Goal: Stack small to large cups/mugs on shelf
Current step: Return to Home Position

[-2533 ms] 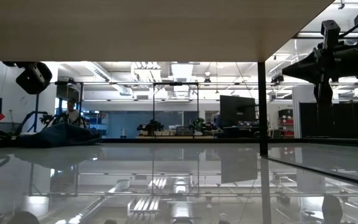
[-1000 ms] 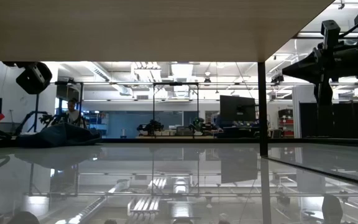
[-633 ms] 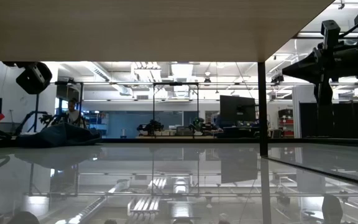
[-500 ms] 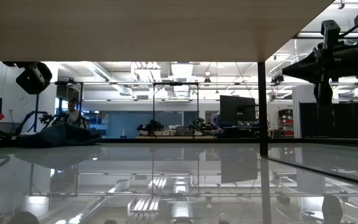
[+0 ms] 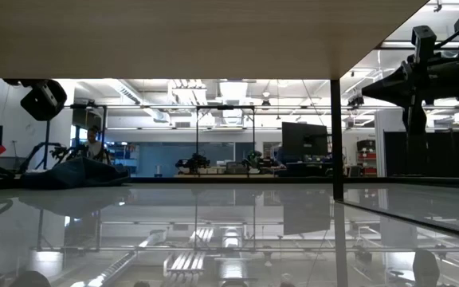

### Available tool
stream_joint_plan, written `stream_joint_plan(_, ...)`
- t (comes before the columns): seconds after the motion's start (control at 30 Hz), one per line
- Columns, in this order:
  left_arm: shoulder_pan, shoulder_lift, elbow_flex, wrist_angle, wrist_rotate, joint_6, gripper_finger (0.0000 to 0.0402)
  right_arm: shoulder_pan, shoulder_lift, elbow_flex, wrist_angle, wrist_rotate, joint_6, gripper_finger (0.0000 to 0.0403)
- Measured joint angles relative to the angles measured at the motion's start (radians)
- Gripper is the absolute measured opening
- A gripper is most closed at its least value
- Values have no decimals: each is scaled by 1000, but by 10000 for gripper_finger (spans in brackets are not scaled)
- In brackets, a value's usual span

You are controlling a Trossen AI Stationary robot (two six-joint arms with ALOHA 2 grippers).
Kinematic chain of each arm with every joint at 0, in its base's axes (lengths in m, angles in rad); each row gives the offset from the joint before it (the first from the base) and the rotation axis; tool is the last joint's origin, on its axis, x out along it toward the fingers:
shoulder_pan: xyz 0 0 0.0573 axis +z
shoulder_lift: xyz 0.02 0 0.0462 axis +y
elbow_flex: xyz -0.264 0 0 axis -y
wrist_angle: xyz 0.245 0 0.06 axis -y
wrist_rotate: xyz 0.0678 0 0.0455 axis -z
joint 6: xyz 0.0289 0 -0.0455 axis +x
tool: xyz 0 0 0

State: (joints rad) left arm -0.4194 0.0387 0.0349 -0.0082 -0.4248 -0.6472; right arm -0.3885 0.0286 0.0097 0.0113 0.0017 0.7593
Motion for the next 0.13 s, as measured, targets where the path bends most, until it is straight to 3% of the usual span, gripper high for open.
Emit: stream_joint_plan(0.13,0,0,0,0,0,0,0,0,0,0,0,0,0,9)
